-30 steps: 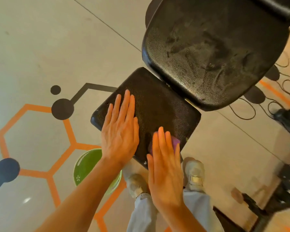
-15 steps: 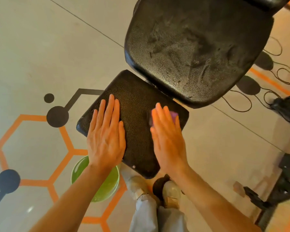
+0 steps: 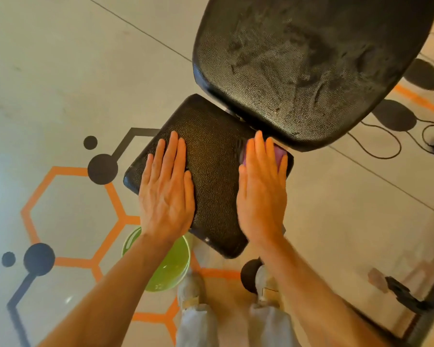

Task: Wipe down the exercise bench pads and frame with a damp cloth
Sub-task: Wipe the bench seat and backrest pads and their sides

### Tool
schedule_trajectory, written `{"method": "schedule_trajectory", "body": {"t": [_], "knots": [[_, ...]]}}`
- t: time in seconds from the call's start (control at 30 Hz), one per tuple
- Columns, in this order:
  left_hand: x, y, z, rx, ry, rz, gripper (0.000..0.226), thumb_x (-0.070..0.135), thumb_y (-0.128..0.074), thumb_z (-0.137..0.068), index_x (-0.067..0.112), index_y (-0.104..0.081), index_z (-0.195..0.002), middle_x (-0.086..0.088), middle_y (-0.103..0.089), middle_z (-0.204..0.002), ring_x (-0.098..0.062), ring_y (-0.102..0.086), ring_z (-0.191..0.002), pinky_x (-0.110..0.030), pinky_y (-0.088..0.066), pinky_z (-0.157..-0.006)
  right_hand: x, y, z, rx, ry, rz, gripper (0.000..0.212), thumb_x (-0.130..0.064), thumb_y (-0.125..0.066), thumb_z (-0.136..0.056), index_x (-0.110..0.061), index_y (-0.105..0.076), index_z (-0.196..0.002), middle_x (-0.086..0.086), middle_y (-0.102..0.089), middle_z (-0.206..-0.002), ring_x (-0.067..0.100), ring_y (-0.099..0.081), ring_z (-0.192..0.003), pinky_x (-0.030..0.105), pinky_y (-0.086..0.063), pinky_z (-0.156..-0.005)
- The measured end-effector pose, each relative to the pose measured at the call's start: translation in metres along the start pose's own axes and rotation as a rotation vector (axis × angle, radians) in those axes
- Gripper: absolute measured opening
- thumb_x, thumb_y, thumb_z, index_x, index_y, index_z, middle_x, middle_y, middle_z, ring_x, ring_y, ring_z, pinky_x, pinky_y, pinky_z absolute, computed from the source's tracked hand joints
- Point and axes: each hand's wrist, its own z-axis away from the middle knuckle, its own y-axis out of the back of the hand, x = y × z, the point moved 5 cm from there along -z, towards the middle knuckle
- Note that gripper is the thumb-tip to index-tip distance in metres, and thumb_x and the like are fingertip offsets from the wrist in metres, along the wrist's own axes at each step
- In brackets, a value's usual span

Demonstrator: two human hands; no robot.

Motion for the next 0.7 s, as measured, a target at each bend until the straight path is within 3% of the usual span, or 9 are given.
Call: {"method": "schedule_trajectory", "body": {"t": [0.13, 0.2, 0.3, 0.4, 0.53, 0.7], "knots": [[-0.001, -0.002, 0.0, -0.027, 0.002, -0.006, 0.055, 0.027, -0.026, -0.104, 0.009, -0.026, -0.156, -0.007, -0.02, -0.165, -0.025, -0.014, -0.154, -0.037, -0.006, -0.126, -0.035, -0.002, 0.094, -0.097, 0.129, 0.032, 0.049, -0.029, -0.018, -0.104, -0.011, -0.03, -0.149, 0.007, -0.026, -0.157, 0.024, -0.019, -0.147, 0.044, -0.021, -0.117], [-0.002, -0.002, 0.001, -0.027, 0.002, 0.01, 0.055, 0.026, -0.026, -0.104, 0.009, -0.025, -0.157, -0.008, -0.019, -0.166, -0.024, -0.013, -0.154, -0.039, -0.008, -0.126, -0.022, -0.004, 0.074, -0.106, 0.192, -0.01, 0.048, -0.028, -0.023, -0.104, -0.01, -0.033, -0.148, 0.006, -0.029, -0.156, 0.023, -0.022, -0.146, 0.044, -0.026, -0.117], [-0.002, -0.003, 0.0, -0.015, 0.01, 0.029, 0.056, 0.027, -0.025, -0.104, 0.01, -0.023, -0.157, -0.007, -0.018, -0.166, -0.023, -0.012, -0.154, -0.037, -0.005, -0.126, 0.001, 0.002, -0.005, 0.016, 0.04, -0.029, 0.047, -0.024, -0.031, -0.103, -0.009, -0.035, -0.147, 0.007, -0.029, -0.156, 0.023, -0.021, -0.147, 0.05, -0.022, -0.118], [-0.001, -0.005, 0.001, -0.001, -0.01, 0.043, 0.056, 0.026, -0.025, -0.104, 0.009, -0.023, -0.157, -0.007, -0.018, -0.166, -0.024, -0.013, -0.154, -0.032, 0.002, -0.125, -0.005, -0.005, 0.005, 0.049, -0.138, -0.021, 0.049, -0.027, -0.029, -0.103, -0.011, -0.027, -0.15, 0.006, -0.021, -0.159, 0.022, -0.013, -0.149, 0.048, -0.017, -0.12], [-0.002, -0.005, 0.002, 0.019, -0.02, 0.06, 0.055, 0.025, -0.023, -0.104, 0.01, -0.023, -0.157, -0.008, -0.017, -0.166, -0.026, -0.013, -0.154, -0.033, 0.001, -0.124, -0.039, -0.013, 0.096, 0.028, -0.074, -0.054, 0.05, -0.031, -0.024, -0.102, -0.014, -0.029, -0.149, 0.004, -0.026, -0.158, 0.021, -0.017, -0.148, 0.042, -0.013, -0.12], [-0.002, -0.005, 0.003, 0.012, -0.035, 0.087, 0.055, 0.026, -0.023, -0.104, 0.013, -0.021, -0.158, -0.007, -0.017, -0.166, -0.027, -0.012, -0.154, -0.039, -0.003, -0.125, -0.009, -0.004, 0.012, 0.111, -0.134, -0.089, 0.045, -0.018, -0.043, -0.1, -0.008, -0.04, -0.143, 0.01, -0.034, -0.154, 0.026, -0.025, -0.145, 0.047, -0.016, -0.119]]}}
